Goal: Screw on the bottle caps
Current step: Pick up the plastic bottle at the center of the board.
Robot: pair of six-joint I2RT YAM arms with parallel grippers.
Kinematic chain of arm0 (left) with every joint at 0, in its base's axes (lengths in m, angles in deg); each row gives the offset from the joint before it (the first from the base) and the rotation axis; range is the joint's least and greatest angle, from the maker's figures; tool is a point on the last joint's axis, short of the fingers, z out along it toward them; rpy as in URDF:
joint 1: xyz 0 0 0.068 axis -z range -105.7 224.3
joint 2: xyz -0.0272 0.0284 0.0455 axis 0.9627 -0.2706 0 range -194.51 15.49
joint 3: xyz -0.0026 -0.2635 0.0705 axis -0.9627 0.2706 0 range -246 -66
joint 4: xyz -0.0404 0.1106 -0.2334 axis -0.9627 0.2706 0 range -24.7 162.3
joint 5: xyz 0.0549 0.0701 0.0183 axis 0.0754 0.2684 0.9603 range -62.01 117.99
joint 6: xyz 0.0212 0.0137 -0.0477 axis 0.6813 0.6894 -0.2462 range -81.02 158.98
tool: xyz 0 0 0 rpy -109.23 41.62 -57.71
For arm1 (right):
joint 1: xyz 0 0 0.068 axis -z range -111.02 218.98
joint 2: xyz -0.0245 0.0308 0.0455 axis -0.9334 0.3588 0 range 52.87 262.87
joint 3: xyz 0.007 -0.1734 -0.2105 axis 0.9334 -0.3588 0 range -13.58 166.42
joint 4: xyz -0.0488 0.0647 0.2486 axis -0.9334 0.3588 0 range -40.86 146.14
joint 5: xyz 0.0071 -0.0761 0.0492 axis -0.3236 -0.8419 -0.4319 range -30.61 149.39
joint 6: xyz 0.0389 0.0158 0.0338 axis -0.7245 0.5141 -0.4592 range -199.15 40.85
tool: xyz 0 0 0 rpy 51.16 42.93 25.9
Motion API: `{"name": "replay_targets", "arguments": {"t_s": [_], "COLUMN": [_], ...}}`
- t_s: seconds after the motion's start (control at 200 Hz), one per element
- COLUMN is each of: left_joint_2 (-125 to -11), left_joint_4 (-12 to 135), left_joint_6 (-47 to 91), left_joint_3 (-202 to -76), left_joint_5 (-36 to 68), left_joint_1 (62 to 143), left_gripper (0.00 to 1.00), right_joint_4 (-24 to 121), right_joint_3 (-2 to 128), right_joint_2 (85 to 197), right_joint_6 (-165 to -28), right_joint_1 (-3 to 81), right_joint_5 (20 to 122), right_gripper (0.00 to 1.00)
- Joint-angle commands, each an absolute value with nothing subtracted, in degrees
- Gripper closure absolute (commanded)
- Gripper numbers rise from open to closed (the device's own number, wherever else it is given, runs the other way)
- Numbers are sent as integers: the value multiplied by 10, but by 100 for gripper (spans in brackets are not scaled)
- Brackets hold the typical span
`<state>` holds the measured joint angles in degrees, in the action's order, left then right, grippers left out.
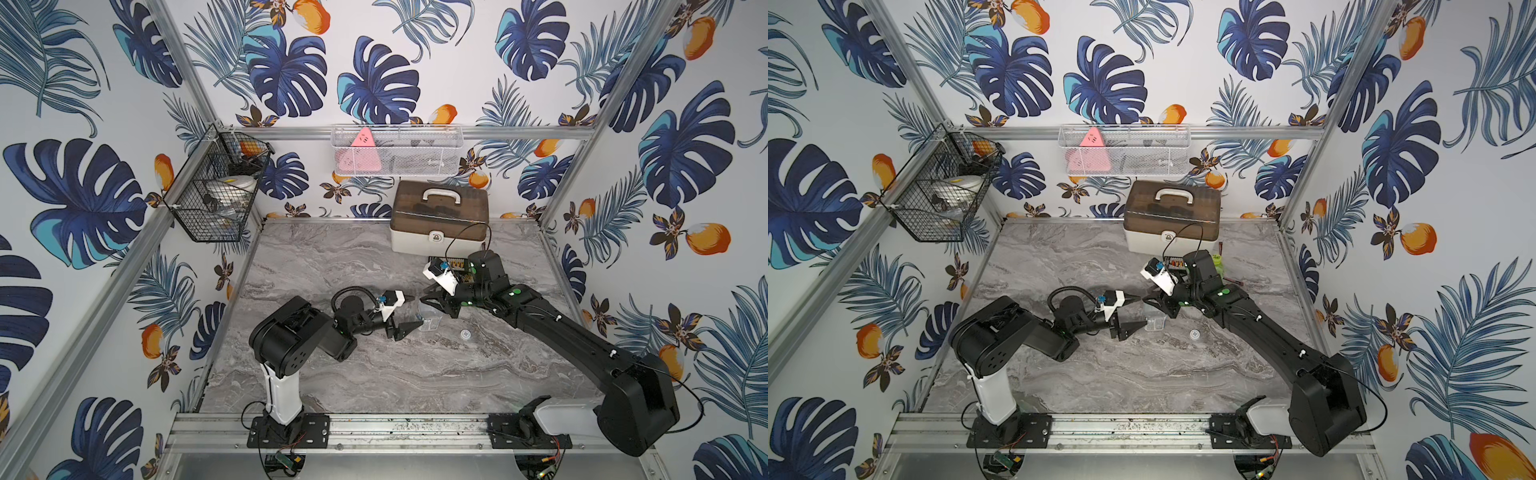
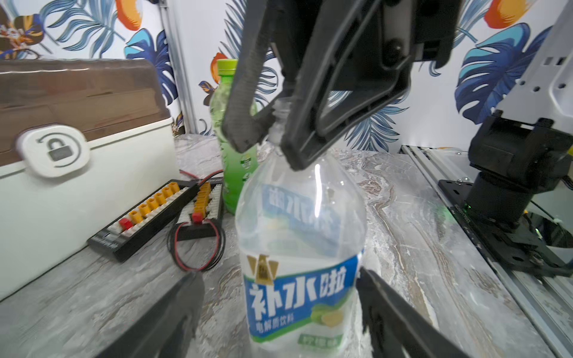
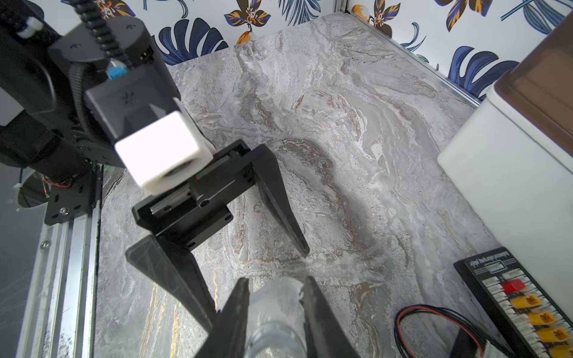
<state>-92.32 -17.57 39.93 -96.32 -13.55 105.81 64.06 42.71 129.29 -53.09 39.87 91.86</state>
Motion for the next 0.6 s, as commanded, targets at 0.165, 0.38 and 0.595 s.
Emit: {"name": "replay_targets", "arguments": {"t_s": [0.165,0.38,0.595], "left_joint_2": [-956,-957,-967], "left_joint_4": [-230,-232,-233], "left_joint_6": [446,438,428], "left_joint_3": [-966,-973,-989], "left_joint_5": [-112,-59,-66], "left_joint_1": [1104,1118,1120], "left_gripper": [16,18,17], "right_joint_4": [663,661,632], "right_joint_3": [426,417,393], "right_joint_2": [1294,1286,1275], "right_joint_6": [-510,-514,-535], "right_joint_1": [396,391,389], "right_joint_5": [920,909,923], "right_gripper": [82,81,81]}}
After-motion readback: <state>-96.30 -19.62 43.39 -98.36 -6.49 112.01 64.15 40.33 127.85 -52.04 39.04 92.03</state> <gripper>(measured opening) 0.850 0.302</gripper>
